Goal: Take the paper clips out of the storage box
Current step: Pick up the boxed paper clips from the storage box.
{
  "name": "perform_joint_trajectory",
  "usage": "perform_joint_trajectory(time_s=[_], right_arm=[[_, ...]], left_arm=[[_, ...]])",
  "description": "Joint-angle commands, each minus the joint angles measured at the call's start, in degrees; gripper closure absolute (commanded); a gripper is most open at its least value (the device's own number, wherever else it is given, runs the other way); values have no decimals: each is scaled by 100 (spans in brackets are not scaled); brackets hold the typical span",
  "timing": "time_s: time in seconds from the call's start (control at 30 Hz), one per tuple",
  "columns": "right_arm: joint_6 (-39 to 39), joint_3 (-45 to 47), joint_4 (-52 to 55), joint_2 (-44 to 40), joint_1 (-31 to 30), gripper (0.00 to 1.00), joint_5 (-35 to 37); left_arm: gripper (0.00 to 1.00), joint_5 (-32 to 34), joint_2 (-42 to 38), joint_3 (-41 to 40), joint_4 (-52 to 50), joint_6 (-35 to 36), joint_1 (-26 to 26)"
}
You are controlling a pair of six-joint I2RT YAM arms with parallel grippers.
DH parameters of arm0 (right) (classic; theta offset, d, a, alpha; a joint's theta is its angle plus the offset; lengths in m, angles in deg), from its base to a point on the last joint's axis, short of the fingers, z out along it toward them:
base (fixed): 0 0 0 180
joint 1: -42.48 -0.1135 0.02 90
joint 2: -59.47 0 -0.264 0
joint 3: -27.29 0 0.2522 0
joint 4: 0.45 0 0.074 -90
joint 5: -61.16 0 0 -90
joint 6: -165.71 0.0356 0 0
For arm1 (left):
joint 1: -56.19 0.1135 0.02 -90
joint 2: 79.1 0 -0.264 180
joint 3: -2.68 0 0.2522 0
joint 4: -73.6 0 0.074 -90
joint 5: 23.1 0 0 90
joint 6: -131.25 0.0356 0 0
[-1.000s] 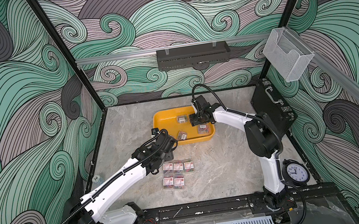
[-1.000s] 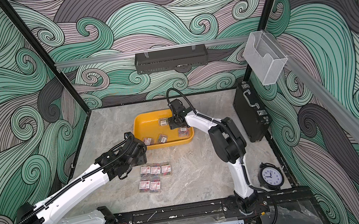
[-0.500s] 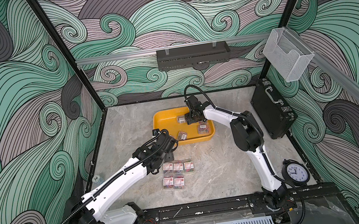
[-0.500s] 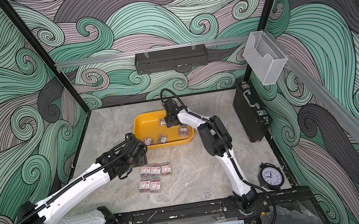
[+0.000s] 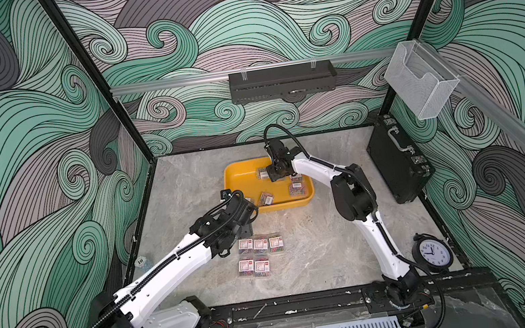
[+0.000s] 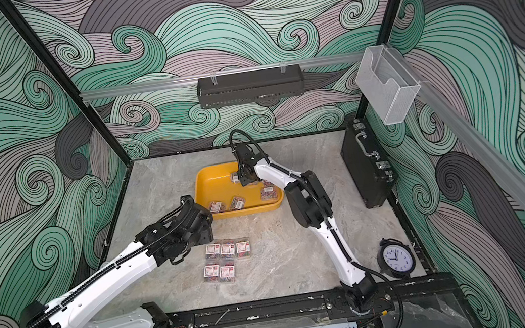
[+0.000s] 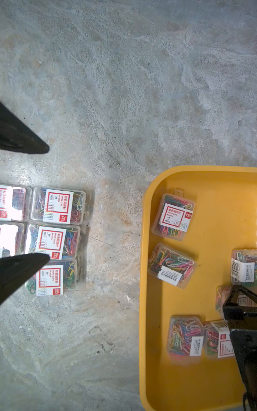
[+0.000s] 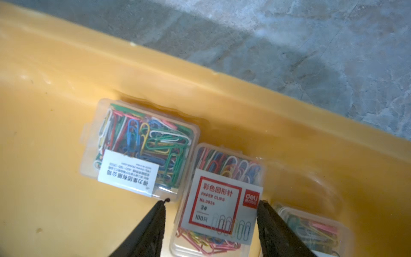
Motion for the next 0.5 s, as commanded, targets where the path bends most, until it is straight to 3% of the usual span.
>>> perform_joint_trajectory(time_s=[0.0,0.17,0.47], right_arm=[[-345,-46,171,99,-176,36,-1],[-201,-98,363,113,-245,31,590],[132,-119,527,161,-225,28,756]], left_arm=[[31,107,-104,71,-207,16,37],[31,86,-78,83,-199,21,34],[31,82,-126,65,-216,20,40]])
